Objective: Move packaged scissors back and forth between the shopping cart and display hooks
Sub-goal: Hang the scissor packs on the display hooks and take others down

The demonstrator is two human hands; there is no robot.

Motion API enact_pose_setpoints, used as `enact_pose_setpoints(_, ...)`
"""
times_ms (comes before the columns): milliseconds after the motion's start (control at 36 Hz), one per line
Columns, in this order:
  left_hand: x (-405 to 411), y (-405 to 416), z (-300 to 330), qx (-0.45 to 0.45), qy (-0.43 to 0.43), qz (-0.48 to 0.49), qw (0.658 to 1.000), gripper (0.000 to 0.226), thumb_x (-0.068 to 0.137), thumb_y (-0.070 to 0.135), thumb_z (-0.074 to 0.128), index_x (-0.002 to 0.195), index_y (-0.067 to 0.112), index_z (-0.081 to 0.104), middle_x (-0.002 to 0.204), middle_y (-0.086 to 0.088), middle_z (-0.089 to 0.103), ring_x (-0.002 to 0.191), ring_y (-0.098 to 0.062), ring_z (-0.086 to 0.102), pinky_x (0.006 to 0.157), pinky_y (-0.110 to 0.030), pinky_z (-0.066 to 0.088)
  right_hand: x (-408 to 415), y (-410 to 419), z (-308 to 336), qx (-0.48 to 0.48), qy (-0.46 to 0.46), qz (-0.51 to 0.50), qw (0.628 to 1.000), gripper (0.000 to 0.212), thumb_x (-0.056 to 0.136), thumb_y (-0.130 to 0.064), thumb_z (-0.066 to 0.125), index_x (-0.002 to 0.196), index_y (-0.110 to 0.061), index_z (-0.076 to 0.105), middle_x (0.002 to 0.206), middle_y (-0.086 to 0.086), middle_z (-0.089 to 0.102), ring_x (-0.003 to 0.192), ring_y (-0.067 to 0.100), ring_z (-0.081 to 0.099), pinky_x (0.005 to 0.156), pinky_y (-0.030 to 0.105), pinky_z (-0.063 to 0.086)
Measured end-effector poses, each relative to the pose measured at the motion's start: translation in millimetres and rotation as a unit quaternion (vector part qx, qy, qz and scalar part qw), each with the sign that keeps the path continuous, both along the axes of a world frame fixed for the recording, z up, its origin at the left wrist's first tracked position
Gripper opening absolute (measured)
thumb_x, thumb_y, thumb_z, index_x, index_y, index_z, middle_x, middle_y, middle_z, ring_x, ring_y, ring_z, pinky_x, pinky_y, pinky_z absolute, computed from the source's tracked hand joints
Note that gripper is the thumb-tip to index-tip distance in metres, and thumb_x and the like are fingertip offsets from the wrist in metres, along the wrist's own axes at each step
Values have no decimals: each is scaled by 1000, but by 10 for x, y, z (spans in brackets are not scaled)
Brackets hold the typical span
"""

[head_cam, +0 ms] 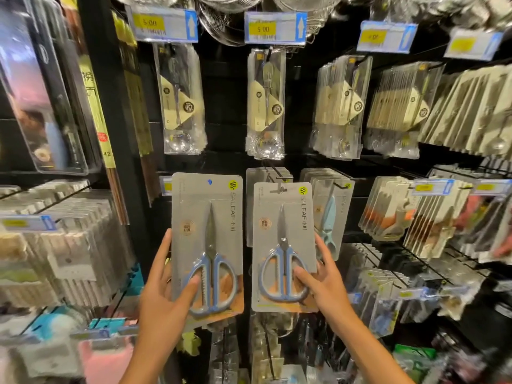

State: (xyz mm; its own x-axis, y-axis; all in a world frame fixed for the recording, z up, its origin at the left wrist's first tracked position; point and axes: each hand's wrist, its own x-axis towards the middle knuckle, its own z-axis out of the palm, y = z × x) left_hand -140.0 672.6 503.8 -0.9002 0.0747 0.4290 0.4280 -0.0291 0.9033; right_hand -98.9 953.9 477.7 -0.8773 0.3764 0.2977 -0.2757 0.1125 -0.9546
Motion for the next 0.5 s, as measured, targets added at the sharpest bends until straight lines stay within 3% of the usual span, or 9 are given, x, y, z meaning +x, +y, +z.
enact_pose_setpoints(83, -25, 10, 28, -1, 10, -1, 1000, 86, 78, 27, 71, 143, 66, 32, 151, 24, 46, 135, -7, 52, 102, -28, 46, -60, 15, 16, 0, -1, -1, 1000, 76, 94, 5, 61, 150, -37, 29, 117, -37, 66, 116, 6, 66, 92, 28, 58)
enact_pose_setpoints(194, -53, 13, 56, 7, 19, 1, 1000, 86, 77, 27, 71, 147, 59, 32, 145, 33, 47, 125, 7, 55, 93, -13, 48, -124, 36, 29, -2, -8, -6, 1000, 77, 95, 2, 62, 154, -35, 28, 121, -35, 65, 119, 18, 66, 98, 38, 57)
enact_pose_setpoints(278, -88, 11, 74, 12, 24, 5, 1000, 87, 78, 21, 70, 149, 55, 32, 142, 34, 49, 123, 9, 56, 84, -4, 49, -157, 53, 36, -9, -8, -6, 1000, 79, 94, 4, 62, 156, -31, 27, 122, -33, 66, 118, 12, 67, 96, 35, 57)
enact_pose_setpoints(500, -122, 15, 106, 14, 25, 16, 999, 88, 88, 1, 69, 152, 49, 32, 127, 40, 58, 117, 9, 60, 84, -5, 51, -189, 88, -3, -23, -10, 5, 1000, 76, 94, 6, 61, 149, -38, 32, 120, -25, 70, 118, 12, 67, 95, 37, 58)
